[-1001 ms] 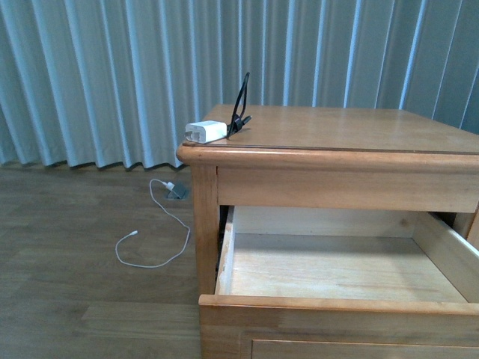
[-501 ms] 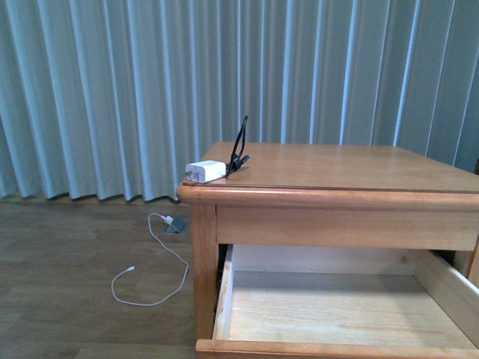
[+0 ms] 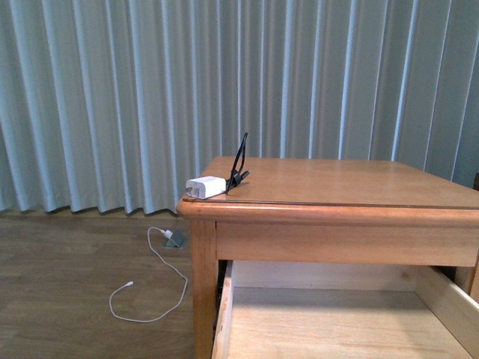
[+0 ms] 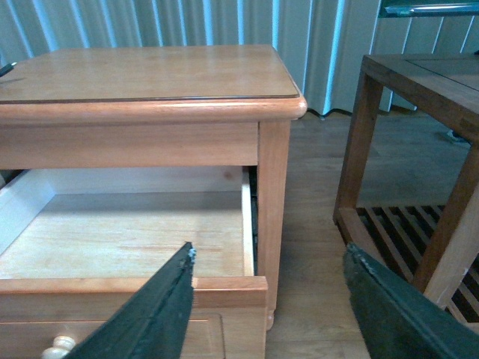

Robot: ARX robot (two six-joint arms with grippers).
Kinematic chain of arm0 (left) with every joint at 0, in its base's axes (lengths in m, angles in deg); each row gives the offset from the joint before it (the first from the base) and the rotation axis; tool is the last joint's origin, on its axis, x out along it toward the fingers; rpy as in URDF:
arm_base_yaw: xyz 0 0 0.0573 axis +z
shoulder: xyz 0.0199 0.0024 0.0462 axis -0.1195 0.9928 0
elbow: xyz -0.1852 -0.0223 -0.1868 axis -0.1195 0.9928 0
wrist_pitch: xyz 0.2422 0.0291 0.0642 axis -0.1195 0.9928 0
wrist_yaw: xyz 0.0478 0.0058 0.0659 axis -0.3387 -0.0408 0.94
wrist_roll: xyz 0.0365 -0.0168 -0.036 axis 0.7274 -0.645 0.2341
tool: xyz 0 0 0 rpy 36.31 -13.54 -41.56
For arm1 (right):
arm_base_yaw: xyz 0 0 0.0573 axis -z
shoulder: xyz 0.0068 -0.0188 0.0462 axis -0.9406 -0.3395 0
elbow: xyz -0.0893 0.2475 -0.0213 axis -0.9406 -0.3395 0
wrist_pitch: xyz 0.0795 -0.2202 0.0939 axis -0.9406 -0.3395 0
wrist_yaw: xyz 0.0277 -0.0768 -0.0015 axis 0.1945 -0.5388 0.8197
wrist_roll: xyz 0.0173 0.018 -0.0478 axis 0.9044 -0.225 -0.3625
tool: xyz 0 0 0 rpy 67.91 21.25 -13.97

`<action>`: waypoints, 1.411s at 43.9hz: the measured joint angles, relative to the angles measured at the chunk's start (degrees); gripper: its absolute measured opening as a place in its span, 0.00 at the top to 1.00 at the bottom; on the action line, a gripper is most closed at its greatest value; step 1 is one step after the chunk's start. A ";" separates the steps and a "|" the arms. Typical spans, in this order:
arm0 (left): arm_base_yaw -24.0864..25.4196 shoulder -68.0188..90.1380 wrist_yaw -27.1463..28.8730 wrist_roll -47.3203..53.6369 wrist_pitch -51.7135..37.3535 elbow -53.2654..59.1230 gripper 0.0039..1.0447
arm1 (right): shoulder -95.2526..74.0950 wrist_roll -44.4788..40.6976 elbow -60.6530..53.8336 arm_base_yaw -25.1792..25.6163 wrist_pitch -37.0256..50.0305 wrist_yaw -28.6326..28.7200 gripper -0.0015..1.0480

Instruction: Put charger into drawer

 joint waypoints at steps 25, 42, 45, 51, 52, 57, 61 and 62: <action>0.00 0.00 -0.02 0.02 0.00 0.02 0.06 | 17.73 -0.04 -3.98 -17.27 -12.37 -16.35 0.56; -16.79 36.39 43.98 -6.36 -19.50 -13.62 0.06 | 17.77 -0.02 -4.00 -17.27 -12.39 -16.37 0.08; -17.90 45.75 40.35 -4.66 -22.99 -19.74 0.06 | 17.77 -0.02 -4.00 -17.27 -12.39 -16.37 0.08; -19.67 61.33 33.46 1.03 -27.15 -30.97 0.06 | 17.77 -0.02 -4.00 -17.27 -12.39 -16.39 0.08; -19.85 63.39 32.39 1.68 -27.17 -32.72 0.06 | 17.77 -0.02 -4.00 -17.27 -12.39 -16.37 0.08; -19.69 74.75 25.70 3.82 -27.10 -43.04 0.06 | 17.77 -0.02 -4.00 -17.27 -12.39 -16.39 0.08; -19.19 85.07 21.16 4.22 -26.77 -52.63 0.06 | 17.77 -0.02 -4.00 -17.27 -12.39 -16.37 0.08; -19.17 86.64 20.65 4.28 -26.73 -54.05 0.06 | 17.77 -0.02 -4.00 -17.27 -12.39 -16.37 0.08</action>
